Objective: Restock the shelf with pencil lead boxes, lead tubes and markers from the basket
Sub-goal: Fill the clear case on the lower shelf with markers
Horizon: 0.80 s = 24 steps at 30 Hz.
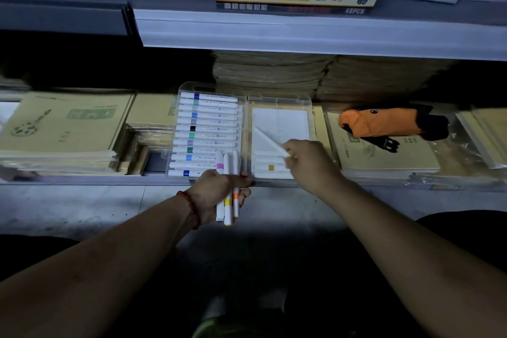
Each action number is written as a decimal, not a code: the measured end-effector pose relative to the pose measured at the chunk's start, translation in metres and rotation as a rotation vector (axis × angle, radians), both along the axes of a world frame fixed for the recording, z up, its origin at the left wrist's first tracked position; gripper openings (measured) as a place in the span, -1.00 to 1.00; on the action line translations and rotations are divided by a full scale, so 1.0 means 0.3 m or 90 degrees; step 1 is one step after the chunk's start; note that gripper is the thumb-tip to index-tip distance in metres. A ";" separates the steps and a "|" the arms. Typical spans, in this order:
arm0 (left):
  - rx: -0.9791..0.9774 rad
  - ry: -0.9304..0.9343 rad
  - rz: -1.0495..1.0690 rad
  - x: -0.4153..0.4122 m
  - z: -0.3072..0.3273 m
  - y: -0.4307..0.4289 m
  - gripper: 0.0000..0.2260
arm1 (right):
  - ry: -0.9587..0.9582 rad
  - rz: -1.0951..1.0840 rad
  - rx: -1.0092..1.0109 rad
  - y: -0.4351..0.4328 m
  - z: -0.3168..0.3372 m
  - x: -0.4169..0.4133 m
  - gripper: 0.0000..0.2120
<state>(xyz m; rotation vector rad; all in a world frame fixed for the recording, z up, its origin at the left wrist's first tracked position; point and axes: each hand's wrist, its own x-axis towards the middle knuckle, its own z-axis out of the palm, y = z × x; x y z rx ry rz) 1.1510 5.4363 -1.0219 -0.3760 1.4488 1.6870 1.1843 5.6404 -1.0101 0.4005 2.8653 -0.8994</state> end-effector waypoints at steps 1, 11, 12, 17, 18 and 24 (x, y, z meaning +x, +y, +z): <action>-0.003 0.002 0.002 -0.001 -0.004 0.000 -0.85 | 0.034 0.010 0.047 0.022 -0.004 -0.006 -0.74; 0.011 -0.014 0.002 -0.013 -0.027 -0.010 -0.89 | -0.066 0.179 0.476 0.031 -0.054 -0.022 -0.38; 0.011 -0.016 0.002 -0.013 -0.026 -0.009 -0.88 | -0.084 0.174 0.482 0.014 -0.069 -0.011 -0.35; 0.016 -0.022 0.010 -0.007 -0.028 -0.004 -0.88 | -0.125 0.134 0.396 -0.044 -0.129 0.029 -0.29; 0.015 -0.019 0.009 -0.007 -0.027 -0.005 -0.88 | -0.124 0.142 0.382 -0.038 -0.129 0.027 -0.28; 0.021 -0.019 0.009 -0.004 -0.018 -0.007 -0.89 | -0.073 0.160 0.259 -0.009 -0.064 0.026 -0.28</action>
